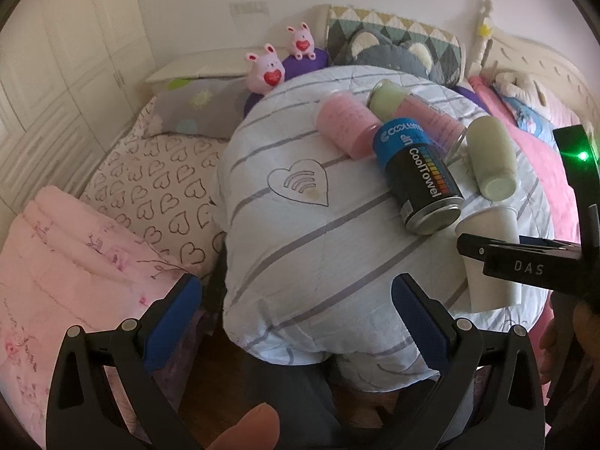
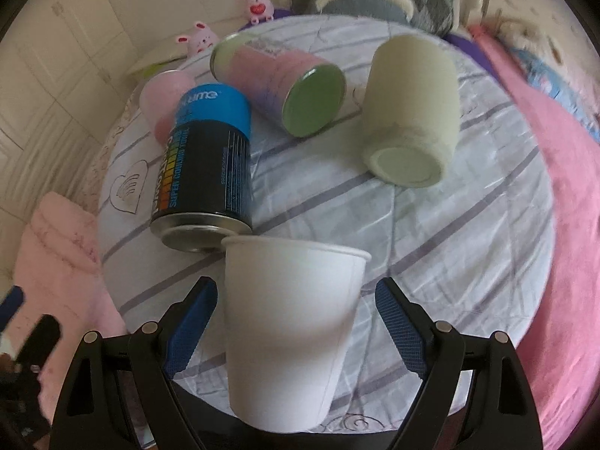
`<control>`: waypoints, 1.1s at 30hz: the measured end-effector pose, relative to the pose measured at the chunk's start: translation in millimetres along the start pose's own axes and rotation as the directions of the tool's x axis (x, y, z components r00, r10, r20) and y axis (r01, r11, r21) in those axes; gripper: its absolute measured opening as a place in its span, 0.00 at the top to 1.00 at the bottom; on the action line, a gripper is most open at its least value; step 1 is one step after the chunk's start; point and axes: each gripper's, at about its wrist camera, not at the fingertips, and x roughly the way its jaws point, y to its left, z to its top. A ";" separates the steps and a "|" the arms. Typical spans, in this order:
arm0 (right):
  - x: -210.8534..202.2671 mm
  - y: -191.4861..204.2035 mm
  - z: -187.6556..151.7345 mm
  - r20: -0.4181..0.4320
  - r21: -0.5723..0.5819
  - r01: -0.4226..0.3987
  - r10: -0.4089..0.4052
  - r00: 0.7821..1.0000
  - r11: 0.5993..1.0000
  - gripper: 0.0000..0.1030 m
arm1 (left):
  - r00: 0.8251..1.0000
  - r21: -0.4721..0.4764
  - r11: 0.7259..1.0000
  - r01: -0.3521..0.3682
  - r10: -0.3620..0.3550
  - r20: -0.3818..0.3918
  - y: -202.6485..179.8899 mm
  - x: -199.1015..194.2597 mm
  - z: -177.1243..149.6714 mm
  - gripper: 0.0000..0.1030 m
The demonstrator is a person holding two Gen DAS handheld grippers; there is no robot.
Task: Flip cup upright
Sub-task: 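Close the right gripper around the white cup's body, then lift the white cup and turn it opening-up with the right gripper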
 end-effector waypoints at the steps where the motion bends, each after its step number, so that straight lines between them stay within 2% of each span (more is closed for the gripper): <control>1: 1.2 -0.5 1.6 -0.009 -0.003 -0.006 0.006 1.000 1.000 0.16 | 1.000 -0.001 1.000 0.005 -0.005 -0.004 -0.8 2.5 0.5 0.01; 5: 6.3 -0.4 5.3 -0.047 -0.029 -0.020 0.018 0.999 0.999 0.16 | 1.000 0.004 1.000 0.020 -0.020 -0.015 -4.7 8.1 1.0 0.01; 6: 7.3 -0.5 5.0 -0.054 -0.034 -0.031 0.029 0.998 0.999 0.19 | 1.000 0.007 1.000 0.021 -0.021 -0.016 -5.5 8.7 0.5 0.01; 7: 8.4 -2.0 5.6 -0.059 -0.033 -0.044 0.042 0.997 0.998 0.33 | 1.000 0.009 1.000 0.020 -0.020 -0.017 -5.0 8.8 -0.1 0.01; 12: 5.5 -3.5 -2.7 -0.042 -0.037 -0.079 0.077 0.996 0.996 0.34 | 1.000 0.012 1.000 0.014 -0.014 -0.020 -4.6 6.4 -2.8 0.01; 16: -9.2 -4.0 -12.6 0.020 -0.044 -0.113 0.114 0.993 0.993 0.34 | 1.000 0.015 1.000 0.005 -0.005 -0.011 -6.2 -0.6 -4.8 0.01; 19: -31.0 -2.1 -19.9 0.120 -0.071 -0.126 0.134 0.984 0.989 0.34 | 1.000 0.019 1.000 -0.004 0.004 -0.003 -8.7 -6.8 -6.4 0.01; 21: -45.7 0.6 -22.7 0.214 -0.087 -0.108 0.125 0.969 0.990 0.34 | 1.000 0.025 1.000 -0.013 0.013 0.003 -11.4 -11.6 -7.9 0.01; 24: -61.1 -1.2 -32.0 0.363 -0.105 -0.085 0.118 0.924 0.991 0.34 | 0.999 0.040 0.999 -0.032 0.032 0.011 -16.2 -20.7 -11.8 0.01; 26: -65.3 0.9 -41.6 0.468 -0.121 -0.051 0.103 0.878 0.991 0.34 | 0.998 0.052 0.997 -0.059 0.058 0.015 -19.7 -27.4 -17.2 0.01; 27: -67.1 3.7 -50.9 0.535 -0.130 -0.017 0.084 0.841 0.991 0.34 | 0.998 0.054 0.996 -0.065 0.065 0.016 -20.3 -29.5 -19.3 0.01; 30: -59.2 14.6 -61.9 0.650 -0.146 0.060 0.050 0.758 0.987 0.34 | 0.995 0.058 0.993 -0.101 0.100 0.018 -22.3 -35.7 -30.0 0.01; 33: -42.3 27.6 -68.7 0.710 -0.154 0.113 0.031 0.703 0.982 0.34 | 0.993 0.048 0.992 -0.119 0.118 0.008 -21.3 -36.1 -37.8 0.01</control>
